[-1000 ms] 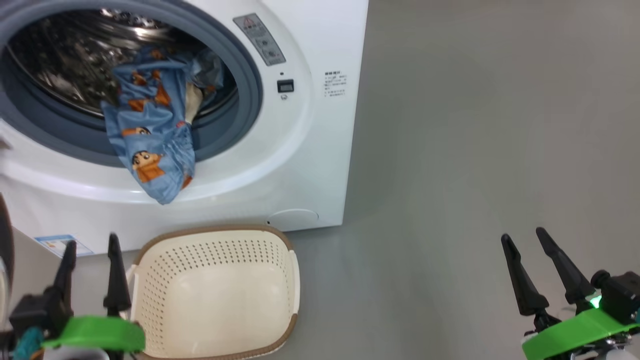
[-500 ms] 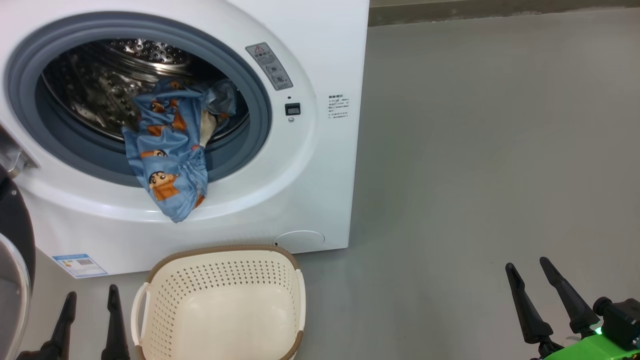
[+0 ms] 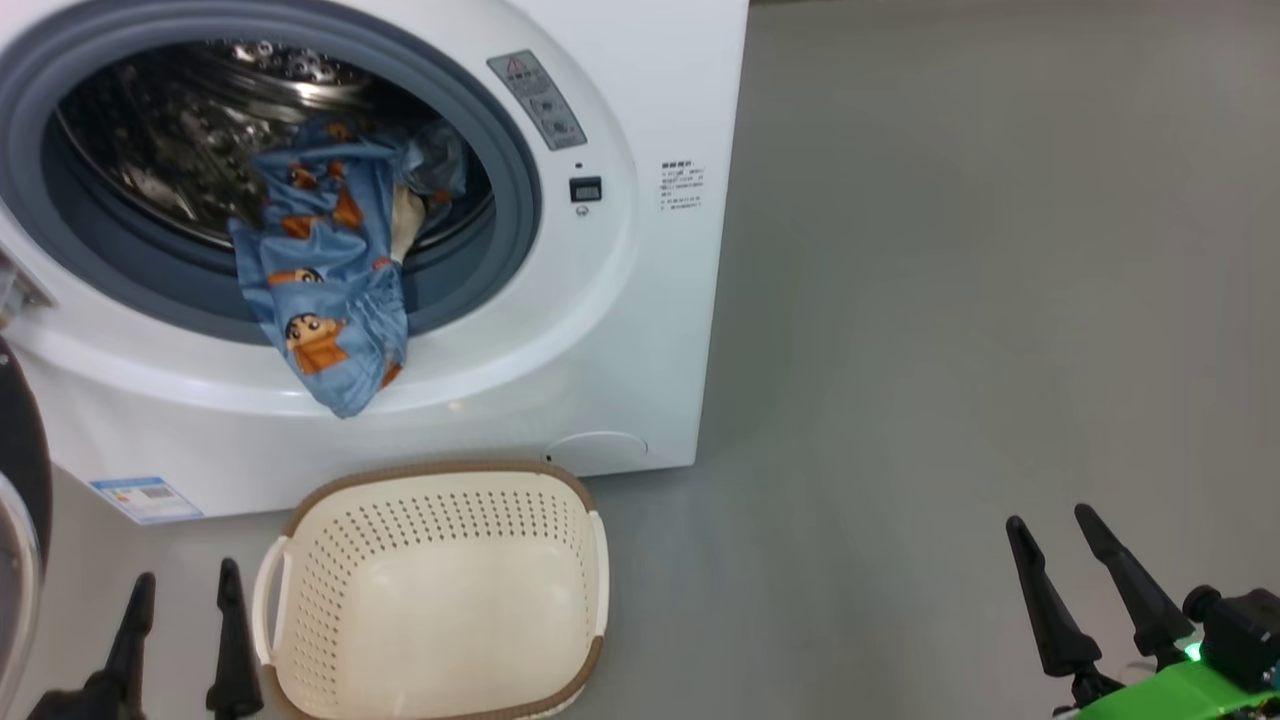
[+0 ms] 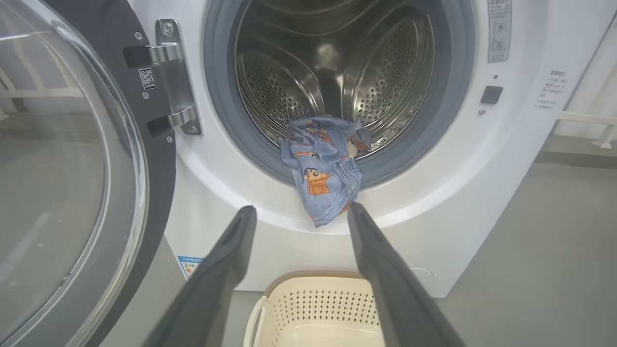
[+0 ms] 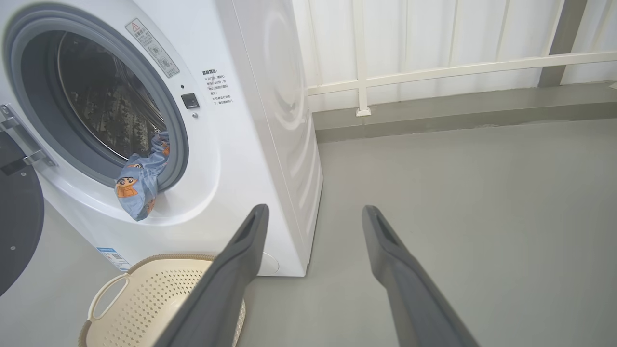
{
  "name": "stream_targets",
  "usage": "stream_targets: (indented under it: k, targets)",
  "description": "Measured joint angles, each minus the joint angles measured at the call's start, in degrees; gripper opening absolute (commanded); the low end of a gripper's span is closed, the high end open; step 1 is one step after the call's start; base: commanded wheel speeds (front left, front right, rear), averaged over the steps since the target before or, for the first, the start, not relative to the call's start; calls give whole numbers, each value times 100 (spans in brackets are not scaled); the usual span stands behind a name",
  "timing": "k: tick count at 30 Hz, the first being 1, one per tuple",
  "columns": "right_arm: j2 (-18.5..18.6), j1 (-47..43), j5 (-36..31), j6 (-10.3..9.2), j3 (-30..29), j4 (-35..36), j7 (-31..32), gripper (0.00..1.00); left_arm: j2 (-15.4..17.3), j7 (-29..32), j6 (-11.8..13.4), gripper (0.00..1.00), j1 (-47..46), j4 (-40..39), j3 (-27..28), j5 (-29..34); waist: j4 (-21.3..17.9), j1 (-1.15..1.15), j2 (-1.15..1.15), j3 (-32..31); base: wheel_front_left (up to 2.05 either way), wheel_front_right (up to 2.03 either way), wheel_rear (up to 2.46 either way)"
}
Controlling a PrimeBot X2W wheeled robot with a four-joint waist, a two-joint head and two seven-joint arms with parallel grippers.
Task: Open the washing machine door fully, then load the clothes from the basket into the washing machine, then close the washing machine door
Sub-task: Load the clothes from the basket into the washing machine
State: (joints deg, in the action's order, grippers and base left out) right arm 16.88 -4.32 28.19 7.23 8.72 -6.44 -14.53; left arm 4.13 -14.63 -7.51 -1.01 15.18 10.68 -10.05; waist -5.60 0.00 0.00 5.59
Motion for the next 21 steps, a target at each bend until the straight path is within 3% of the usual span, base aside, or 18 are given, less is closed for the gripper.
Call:
stream_targets:
  k: [12,21]
  targets:
    - [-33,709,9,0,63,86,0,100,-3,1,0,100,-1359,980,-168,32,-74,1,0,768,0,0,0]
    - [-118,1341,54,0,178,112,0,100,214,0,57,100,-2846,2158,-203,240,-237,2,0,1544,0,0,0]
